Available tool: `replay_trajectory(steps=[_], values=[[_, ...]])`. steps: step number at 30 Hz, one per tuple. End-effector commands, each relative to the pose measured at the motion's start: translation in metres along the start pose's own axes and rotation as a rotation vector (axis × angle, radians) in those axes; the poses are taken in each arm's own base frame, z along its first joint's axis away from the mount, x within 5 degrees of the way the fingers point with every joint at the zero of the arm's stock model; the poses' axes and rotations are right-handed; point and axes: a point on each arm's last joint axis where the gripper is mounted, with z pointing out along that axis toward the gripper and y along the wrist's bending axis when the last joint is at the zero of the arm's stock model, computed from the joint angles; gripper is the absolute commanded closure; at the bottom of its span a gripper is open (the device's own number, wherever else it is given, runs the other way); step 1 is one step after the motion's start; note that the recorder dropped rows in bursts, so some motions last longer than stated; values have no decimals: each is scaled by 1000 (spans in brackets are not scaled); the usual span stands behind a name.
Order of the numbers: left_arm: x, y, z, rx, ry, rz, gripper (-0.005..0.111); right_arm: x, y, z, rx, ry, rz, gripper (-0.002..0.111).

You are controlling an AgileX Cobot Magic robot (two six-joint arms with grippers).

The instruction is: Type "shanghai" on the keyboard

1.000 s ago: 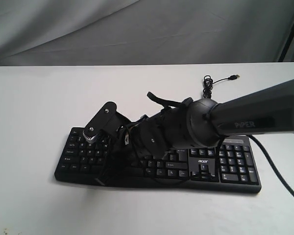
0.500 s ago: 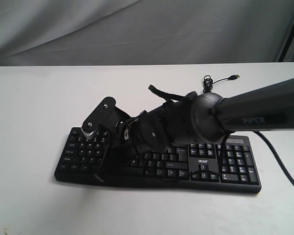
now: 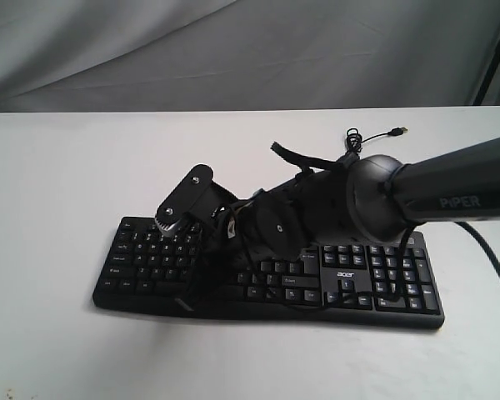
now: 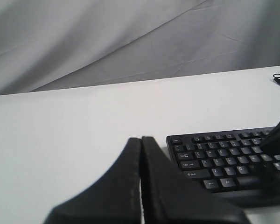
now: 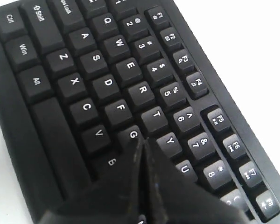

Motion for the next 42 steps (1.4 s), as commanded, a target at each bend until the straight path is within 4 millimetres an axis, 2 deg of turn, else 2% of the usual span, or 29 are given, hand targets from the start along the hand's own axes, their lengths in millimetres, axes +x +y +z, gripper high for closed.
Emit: replay_trajectory(steps=[1,4,17,29,38,42], values=[[1,0,0,4,-4,-1,107,1,-2,3,14,-22,-3,108],[1,0,0,4,-4,-1,107,6,-1,11,11,-6,-3,108],[1,0,0,4,-4,-1,107,8,-1,12,9,3,-3,108],[1,0,0,4,-4,-1,107,17,1,23,-5,46,-4,108],[1,0,0,4,-4,-1,107,0,-1,-5,-2,8,-19,108],[1,0,0,4,-4,-1,107,-24,6,-11,-7,-51,-48,108]])
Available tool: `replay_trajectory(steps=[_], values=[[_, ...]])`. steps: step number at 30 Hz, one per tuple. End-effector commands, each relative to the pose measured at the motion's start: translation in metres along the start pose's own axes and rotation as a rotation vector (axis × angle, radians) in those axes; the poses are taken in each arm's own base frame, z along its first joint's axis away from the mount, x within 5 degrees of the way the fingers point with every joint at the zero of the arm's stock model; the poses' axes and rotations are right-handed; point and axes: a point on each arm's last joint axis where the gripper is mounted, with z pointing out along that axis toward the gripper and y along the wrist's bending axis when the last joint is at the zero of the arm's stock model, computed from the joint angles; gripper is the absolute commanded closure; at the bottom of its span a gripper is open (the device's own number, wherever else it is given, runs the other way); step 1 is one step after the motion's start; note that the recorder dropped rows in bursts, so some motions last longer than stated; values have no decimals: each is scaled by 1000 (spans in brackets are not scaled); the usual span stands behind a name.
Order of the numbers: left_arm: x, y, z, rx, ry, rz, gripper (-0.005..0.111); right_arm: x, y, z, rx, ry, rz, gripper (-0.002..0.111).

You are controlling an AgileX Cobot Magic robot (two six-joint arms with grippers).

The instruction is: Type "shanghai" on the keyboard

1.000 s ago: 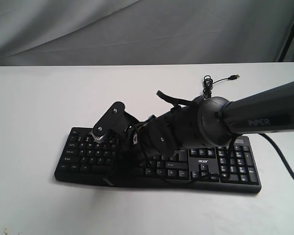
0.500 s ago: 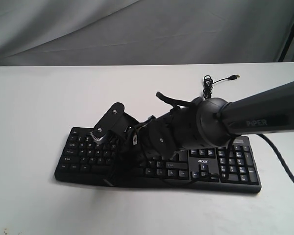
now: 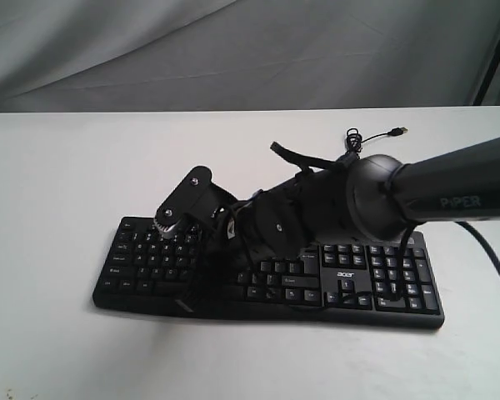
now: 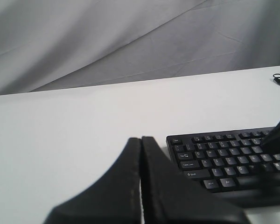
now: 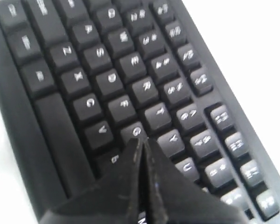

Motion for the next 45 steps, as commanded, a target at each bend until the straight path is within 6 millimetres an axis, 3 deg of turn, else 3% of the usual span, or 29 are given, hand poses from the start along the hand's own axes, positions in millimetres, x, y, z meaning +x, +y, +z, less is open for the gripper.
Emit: replay_trajectory(steps=[1,9,17,40,45], values=[[1,0,0,4,-4,-1,107,-30,8,-8,-7,-68,-47,108],[1,0,0,4,-4,-1,107,-71,30,23,-44,-121,-85,108],[1,0,0,4,-4,-1,107,-69,31,49,-55,-95,-72,108],[1,0,0,4,-4,-1,107,-64,25,55,-51,-79,-82,108],[1,0,0,4,-4,-1,107,-56,27,65,-58,-52,-82,108]])
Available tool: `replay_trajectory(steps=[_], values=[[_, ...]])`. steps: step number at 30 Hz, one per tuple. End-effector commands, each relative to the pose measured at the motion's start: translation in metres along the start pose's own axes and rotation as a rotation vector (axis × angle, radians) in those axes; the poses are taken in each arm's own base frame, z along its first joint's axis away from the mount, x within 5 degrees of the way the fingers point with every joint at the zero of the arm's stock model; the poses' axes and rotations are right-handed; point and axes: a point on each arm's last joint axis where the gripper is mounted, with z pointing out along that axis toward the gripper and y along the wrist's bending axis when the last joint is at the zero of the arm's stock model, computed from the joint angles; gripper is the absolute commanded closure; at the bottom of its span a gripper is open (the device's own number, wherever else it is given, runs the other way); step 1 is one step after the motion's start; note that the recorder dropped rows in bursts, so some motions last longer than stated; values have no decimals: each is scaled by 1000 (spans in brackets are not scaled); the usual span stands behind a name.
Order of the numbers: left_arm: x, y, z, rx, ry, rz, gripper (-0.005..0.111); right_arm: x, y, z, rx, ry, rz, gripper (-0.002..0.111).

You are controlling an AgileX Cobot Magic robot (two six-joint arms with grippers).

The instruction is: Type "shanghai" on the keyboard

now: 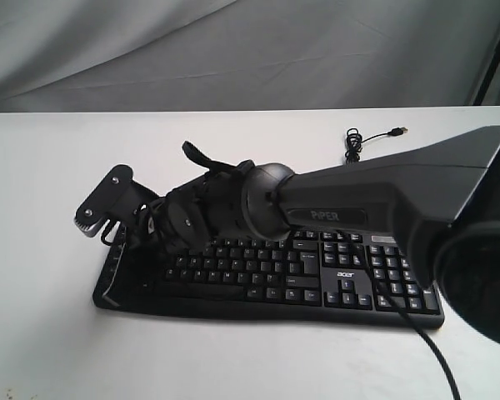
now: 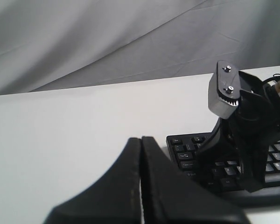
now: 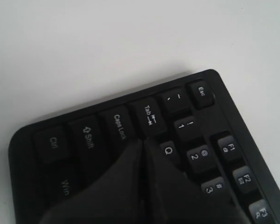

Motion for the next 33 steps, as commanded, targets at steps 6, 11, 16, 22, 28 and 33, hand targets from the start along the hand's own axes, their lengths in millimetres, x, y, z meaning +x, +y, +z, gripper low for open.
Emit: replay_trajectory(steps=[6,11,16,22,28,33], values=[[1,0,0,4,-4,-1,107,6,1,9,-5,18,-6,108],[1,0,0,4,-4,-1,107,3,0,5,-2,9,-7,108],[1,0,0,4,-4,-1,107,-2,-7,-13,-5,23,-1,108],[1,0,0,4,-4,-1,107,20,-31,-53,42,35,56,108],[1,0,0,4,-4,-1,107,62,-46,-77,110,28,143,108],[1,0,0,4,-4,-1,107,77,-49,-77,125,43,164,108]])
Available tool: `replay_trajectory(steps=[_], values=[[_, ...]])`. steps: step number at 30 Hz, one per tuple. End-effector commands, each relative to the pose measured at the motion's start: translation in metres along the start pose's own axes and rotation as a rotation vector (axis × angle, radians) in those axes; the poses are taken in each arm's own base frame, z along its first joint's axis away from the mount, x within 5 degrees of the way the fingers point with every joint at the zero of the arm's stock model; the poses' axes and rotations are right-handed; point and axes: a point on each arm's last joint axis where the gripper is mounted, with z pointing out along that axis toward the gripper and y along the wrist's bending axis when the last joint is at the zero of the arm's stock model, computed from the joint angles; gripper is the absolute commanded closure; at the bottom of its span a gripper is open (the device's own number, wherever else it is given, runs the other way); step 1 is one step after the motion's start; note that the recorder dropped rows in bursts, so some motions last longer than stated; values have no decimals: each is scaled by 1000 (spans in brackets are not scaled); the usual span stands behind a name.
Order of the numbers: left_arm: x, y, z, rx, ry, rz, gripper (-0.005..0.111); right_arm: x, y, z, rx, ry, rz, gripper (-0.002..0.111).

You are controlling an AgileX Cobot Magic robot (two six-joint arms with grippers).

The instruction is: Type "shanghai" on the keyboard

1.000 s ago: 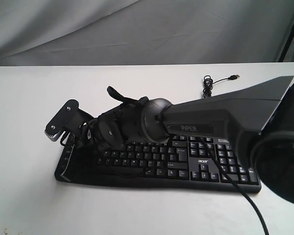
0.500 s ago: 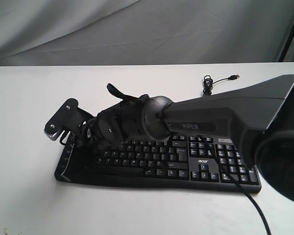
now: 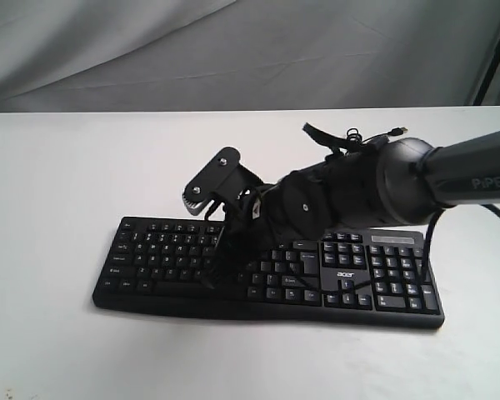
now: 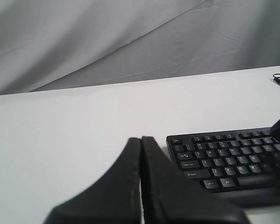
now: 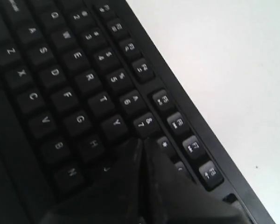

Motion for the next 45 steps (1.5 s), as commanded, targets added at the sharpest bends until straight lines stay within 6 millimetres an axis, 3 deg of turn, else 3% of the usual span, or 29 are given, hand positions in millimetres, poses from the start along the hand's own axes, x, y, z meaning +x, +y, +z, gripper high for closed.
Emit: replay_trajectory(steps=[1,10,17,45], values=[[1,0,0,4,-4,-1,107,7,-4,-2,23,-21,19,108],[1,0,0,4,-4,-1,107,8,-5,-1,28,-29,19,108],[1,0,0,4,-4,-1,107,14,-4,12,37,-27,20,108],[1,0,0,4,-4,-1,107,20,-2,15,15,22,13,108]])
